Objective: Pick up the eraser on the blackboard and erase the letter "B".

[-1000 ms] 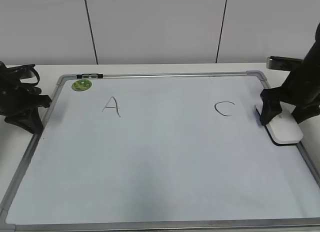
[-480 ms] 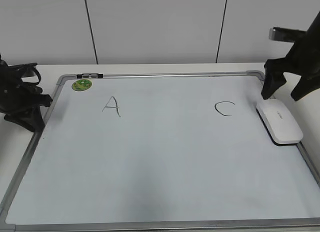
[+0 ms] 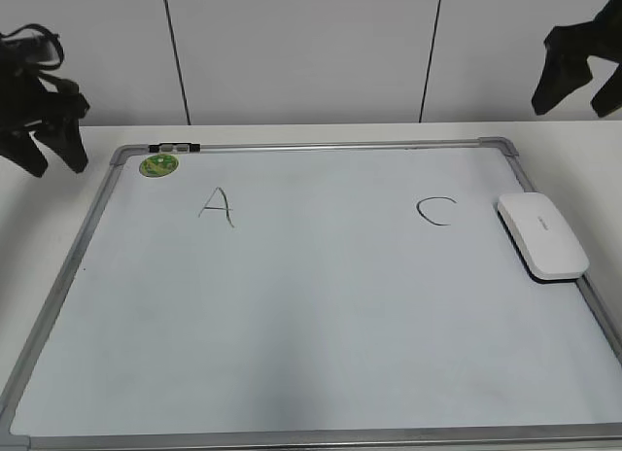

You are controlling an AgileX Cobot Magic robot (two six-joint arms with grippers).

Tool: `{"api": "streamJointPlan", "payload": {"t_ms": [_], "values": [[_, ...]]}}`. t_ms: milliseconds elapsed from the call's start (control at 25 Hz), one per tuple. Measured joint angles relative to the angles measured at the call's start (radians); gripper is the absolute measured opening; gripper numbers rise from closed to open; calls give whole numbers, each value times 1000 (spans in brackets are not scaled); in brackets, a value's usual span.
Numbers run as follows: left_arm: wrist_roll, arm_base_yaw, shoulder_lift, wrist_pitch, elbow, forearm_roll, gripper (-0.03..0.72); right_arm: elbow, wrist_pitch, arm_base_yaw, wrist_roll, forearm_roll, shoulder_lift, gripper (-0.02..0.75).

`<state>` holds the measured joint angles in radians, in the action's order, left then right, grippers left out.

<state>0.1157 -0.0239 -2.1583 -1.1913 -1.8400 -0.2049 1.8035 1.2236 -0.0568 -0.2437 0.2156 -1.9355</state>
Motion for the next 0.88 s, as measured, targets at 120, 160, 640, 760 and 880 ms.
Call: {"api": "streamJointPlan", "payload": {"t_ms": [120,160,640,760,880], "values": [[-40,4,51,-16,-27,0,432,0,4,0,0,5,54,605],[-43,6,73,-22,-27,0,432,0,4,0,2,7,62,602],[-70,80,489,-51,-28,4,433,-122,22,0,34,7,483,587],[-76,140,624,-57,-19,4,433,-238,26,0,41,5,629,582],[-78,195,757,-64,32,2,433,-369,28,0,41,-1,796,577]]}}
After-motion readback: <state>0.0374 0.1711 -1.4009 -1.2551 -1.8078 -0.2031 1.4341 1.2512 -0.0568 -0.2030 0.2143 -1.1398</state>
